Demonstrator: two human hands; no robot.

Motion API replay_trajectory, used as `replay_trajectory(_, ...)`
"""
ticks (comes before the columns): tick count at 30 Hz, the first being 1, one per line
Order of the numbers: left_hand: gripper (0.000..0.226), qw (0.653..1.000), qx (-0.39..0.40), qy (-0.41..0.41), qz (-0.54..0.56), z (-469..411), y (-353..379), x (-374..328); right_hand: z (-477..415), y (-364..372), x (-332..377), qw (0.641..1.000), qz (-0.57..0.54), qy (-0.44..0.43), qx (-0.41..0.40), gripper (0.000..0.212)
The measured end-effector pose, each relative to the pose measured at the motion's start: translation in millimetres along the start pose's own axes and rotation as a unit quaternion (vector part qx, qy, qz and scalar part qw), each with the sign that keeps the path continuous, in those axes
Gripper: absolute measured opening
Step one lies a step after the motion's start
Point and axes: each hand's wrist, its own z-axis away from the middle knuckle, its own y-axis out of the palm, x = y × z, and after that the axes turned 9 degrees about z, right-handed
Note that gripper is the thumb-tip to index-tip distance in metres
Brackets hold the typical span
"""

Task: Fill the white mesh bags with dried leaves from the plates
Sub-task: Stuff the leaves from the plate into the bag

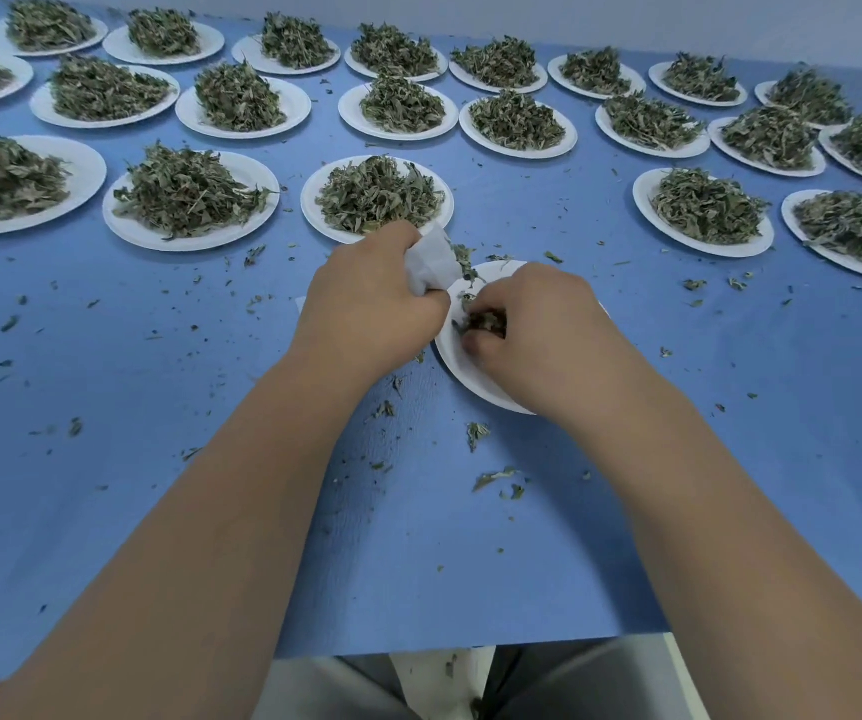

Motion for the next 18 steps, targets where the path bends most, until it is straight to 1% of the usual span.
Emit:
replay_trajectory(2, 0.015, 1.000, 0.000, 0.004, -0.004, 0.3, -0.2, -0.5, 0.3, -2.9, -3.7, 1.000, -0.017, -0.004, 0.000, 0.019)
replay_trajectory(4, 0.015, 1.000, -0.005, 0.017, -0.013, 1.1, -1.6, -0.6, 1.3, -9.5, -13.3, 0.998, -0.063, 0.016, -0.004, 0.019)
replay_trajectory(7, 0.021, 0.999, -0.007, 0.046, -0.025, 2.9, -3.0, -2.0, 1.4, -24.9, -31.4, 0.987, -0.140, 0.047, -0.061, 0.014)
replay_trajectory(9, 0.025, 0.998, -0.003, 0.058, -0.030, 4.1, -2.7, -4.3, 0.1, -34.0, -34.1, 0.980, -0.164, 0.031, -0.111, 0.013)
replay_trajectory(11, 0.028, 0.997, 0.001, 0.071, -0.032, 5.2, -1.9, -6.9, -2.1, -38.5, -28.5, 0.976, -0.172, 0.008, -0.133, 0.013)
replay_trajectory(13, 0.029, 0.996, 0.003, 0.087, -0.029, 6.8, -1.4, -8.8, -4.0, -39.2, -20.9, 0.975, -0.173, -0.010, -0.139, 0.014)
replay_trajectory(15, 0.028, 0.995, -0.001, 0.099, -0.017, 8.2, -1.0, -9.2, -4.8, -39.0, -14.8, 0.973, -0.181, -0.028, -0.137, 0.020)
replay_trajectory(17, 0.022, 0.994, 0.001, 0.110, -0.016, 9.1, 0.1, -8.6, -4.5, -39.1, -12.0, 0.971, -0.198, -0.039, -0.129, 0.026)
replay_trajectory(18, 0.020, 0.993, 0.001, 0.113, -0.023, 9.4, 0.9, -8.2, -4.7, -39.6, -12.1, 0.972, -0.193, -0.044, -0.125, 0.025)
